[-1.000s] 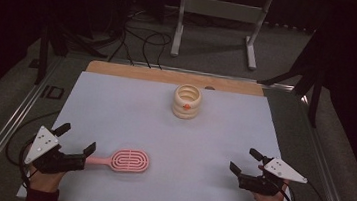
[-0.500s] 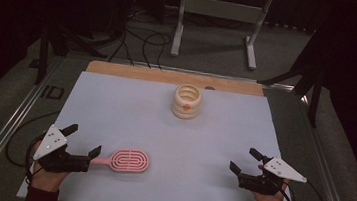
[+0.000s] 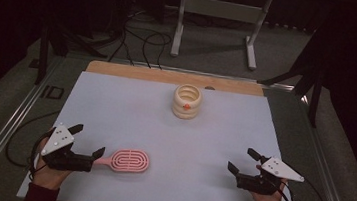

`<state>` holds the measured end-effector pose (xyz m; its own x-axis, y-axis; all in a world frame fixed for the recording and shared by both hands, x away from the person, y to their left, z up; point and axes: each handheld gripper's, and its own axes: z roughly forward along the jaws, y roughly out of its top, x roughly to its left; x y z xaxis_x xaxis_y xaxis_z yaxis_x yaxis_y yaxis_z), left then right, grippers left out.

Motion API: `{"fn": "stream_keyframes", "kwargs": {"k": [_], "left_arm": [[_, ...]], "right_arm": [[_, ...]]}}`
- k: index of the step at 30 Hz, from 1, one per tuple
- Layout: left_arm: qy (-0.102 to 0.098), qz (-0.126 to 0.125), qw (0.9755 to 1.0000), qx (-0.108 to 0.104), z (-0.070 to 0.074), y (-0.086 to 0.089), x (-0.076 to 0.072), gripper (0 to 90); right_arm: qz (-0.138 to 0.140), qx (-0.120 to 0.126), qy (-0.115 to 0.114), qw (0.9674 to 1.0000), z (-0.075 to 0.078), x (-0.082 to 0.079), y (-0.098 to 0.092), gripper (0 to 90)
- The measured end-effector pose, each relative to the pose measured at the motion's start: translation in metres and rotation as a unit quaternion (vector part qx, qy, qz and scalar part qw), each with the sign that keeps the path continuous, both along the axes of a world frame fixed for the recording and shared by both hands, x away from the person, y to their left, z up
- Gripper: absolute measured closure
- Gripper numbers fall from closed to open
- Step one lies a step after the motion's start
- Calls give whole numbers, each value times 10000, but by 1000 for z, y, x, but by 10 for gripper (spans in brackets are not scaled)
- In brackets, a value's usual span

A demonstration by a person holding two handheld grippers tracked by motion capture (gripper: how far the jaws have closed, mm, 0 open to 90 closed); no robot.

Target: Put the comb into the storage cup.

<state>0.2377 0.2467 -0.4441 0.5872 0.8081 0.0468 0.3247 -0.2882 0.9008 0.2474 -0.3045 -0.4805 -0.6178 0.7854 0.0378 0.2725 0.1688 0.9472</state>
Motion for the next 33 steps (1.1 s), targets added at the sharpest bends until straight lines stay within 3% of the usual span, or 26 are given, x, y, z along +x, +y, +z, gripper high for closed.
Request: {"fn": "stream_keyframes", "kwargs": {"k": [6,17,23,24,27,33], "left_arm": [[84,-24,9999,84,1,0,3,0],[351,-186,9967,713,0,-5,8,0],[504,-296,9952,781,-1,-5,10,5],[639,-423,9937,819,-2,-6,12,5],[779,-522,9912,937,-4,-9,14,24],[1028,-773,9834,1277,-9,-16,17,20]], "right_arm": [[-4,0,-4,10000,0,0,-1,100],[13,-5,20,10000,-1,0,0,100],[16,9,29,10000,-1,0,0,99],[15,7,28,10000,-1,0,0,100],[13,-7,41,10000,-1,0,1,100],[17,1,38,10000,-1,0,1,100]]}}
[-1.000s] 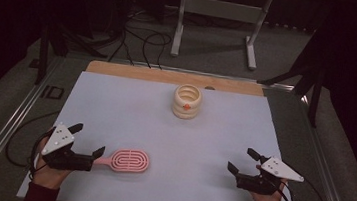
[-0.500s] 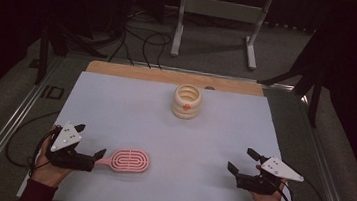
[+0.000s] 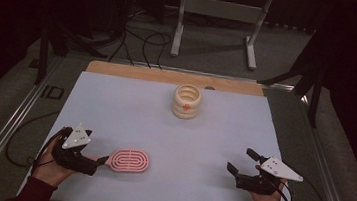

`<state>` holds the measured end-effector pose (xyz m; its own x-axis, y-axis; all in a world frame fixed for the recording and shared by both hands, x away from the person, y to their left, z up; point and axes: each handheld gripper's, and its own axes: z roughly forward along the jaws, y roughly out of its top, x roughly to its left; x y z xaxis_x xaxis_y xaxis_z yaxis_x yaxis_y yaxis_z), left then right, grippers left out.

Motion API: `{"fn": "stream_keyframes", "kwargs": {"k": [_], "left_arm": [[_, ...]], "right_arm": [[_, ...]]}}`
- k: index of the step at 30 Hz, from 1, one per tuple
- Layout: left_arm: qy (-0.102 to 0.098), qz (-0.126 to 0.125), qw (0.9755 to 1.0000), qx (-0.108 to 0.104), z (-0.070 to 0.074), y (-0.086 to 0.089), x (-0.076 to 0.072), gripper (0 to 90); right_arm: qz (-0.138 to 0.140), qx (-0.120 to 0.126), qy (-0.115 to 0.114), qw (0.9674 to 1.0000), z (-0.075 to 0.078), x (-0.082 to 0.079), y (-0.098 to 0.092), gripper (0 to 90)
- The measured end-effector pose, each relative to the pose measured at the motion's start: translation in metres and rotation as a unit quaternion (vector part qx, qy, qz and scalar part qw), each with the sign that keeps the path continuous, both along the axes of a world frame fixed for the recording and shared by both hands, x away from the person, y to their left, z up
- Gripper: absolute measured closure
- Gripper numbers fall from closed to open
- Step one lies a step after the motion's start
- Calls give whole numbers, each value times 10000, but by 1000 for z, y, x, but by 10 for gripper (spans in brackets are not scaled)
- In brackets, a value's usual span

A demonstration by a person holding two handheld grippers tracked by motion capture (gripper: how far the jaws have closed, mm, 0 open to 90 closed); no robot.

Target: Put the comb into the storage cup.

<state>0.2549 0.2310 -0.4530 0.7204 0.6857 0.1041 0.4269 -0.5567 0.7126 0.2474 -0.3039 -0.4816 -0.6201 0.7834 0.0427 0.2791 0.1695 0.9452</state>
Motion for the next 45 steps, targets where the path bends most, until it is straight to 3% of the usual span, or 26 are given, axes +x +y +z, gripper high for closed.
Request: {"fn": "stream_keyframes", "kwargs": {"k": [8,11,22,31,38,39,45], "left_arm": [[321,-287,9982,424,-7,-10,6,30],[445,-447,9960,640,-9,-15,8,42],[800,-569,9908,926,-16,-21,13,68],[979,-626,9852,1257,-24,-28,14,178],[1178,-808,9815,1272,-24,-28,16,323],[1204,-829,9813,1256,-24,-28,16,377],[1277,-916,9793,1275,-25,-27,16,401]], "right_arm": [[-6,-10,-1,10000,0,0,0,100],[-10,-15,6,10000,0,0,0,100],[3,-24,10,10000,-1,0,0,100],[12,-26,21,10000,-1,0,0,100],[17,-21,29,10000,-1,0,0,100],[27,-30,28,10000,-1,0,0,100],[37,-37,40,10000,-2,0,1,100]]}}
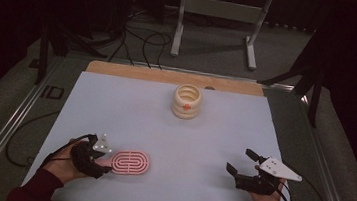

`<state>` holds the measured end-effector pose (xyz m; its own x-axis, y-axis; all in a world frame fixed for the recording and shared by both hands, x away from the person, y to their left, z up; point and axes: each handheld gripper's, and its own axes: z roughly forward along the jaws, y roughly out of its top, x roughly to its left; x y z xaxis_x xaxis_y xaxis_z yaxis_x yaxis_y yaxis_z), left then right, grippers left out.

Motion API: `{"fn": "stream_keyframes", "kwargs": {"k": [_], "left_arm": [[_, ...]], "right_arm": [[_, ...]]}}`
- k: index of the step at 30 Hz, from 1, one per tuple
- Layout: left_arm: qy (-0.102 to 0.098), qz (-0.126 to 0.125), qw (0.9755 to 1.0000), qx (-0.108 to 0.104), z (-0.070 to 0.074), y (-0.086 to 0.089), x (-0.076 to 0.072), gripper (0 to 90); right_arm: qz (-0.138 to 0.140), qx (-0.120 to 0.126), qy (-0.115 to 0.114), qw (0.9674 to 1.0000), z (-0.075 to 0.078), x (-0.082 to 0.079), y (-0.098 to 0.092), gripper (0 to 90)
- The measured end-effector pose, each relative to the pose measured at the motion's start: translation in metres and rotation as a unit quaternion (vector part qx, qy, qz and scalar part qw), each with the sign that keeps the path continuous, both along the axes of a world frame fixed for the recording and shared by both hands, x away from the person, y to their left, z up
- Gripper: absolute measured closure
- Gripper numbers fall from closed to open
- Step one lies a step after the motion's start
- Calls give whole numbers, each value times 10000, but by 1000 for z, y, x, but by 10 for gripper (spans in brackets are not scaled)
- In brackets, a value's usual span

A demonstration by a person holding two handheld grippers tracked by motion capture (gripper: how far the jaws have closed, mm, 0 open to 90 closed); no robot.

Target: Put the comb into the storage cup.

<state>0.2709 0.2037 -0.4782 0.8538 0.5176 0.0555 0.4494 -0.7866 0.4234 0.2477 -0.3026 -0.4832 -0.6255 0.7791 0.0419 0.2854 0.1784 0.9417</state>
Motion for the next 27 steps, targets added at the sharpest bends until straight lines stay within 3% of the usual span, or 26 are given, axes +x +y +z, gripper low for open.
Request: {"fn": "stream_keyframes", "kwargs": {"k": [9,14,20,22,27], "left_arm": [[150,-201,9996,119,0,-2,-1,440],[147,-232,9995,166,0,-2,-3,415],[121,-162,9993,324,-4,-6,1,490],[177,-119,9990,405,-6,-9,5,559],[266,-66,9987,434,-7,-12,10,621]], "right_arm": [[19,-32,11,10000,-1,0,1,100],[9,3,21,10000,-1,0,0,100],[27,-32,9,10000,-1,0,1,100],[17,-23,18,10000,-1,0,0,101],[15,-20,25,10000,-1,0,0,100]]}}
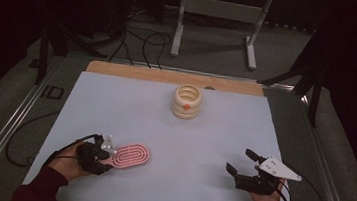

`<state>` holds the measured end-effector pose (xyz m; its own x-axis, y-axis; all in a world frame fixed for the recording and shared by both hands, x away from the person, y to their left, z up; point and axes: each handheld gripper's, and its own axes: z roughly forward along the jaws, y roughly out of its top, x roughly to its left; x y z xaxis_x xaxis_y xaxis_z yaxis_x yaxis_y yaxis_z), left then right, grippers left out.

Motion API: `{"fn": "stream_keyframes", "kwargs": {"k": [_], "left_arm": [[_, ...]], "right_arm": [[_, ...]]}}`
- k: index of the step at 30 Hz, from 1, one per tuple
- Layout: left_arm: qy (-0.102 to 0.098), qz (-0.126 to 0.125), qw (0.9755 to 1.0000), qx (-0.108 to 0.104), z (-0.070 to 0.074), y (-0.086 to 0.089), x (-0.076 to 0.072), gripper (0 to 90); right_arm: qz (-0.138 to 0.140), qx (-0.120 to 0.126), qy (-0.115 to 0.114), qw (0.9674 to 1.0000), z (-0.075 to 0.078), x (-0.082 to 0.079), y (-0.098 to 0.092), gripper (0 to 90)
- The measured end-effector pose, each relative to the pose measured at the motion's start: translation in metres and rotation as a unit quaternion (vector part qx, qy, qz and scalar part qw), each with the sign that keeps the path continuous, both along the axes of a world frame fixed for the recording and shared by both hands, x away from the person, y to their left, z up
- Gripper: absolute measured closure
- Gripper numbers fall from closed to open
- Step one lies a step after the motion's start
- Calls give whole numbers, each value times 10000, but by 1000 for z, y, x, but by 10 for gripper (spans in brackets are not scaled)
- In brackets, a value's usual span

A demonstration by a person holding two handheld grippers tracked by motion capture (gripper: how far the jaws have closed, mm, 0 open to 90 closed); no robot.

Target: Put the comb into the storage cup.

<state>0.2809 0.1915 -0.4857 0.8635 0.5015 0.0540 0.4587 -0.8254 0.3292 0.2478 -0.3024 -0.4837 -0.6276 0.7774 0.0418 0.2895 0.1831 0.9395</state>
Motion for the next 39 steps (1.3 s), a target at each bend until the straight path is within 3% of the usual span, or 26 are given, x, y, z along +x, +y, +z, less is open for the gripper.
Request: {"fn": "stream_keyframes", "kwargs": {"k": [4,15,23,30,39], "left_arm": [[109,93,9999,82,-3,-3,4,647],[496,384,9980,60,-3,-3,13,671],[608,526,9968,-18,-3,-1,16,685],[522,581,9969,-13,-1,-2,15,694],[217,703,9973,-84,5,-4,15,705]], "right_arm": [[-1,-11,-8,10000,0,0,0,101],[14,-17,-8,10000,0,0,0,101],[-7,-23,6,10000,0,0,0,101],[-12,-11,14,10000,-1,1,0,101],[-15,-12,18,10000,-1,1,0,101]]}}
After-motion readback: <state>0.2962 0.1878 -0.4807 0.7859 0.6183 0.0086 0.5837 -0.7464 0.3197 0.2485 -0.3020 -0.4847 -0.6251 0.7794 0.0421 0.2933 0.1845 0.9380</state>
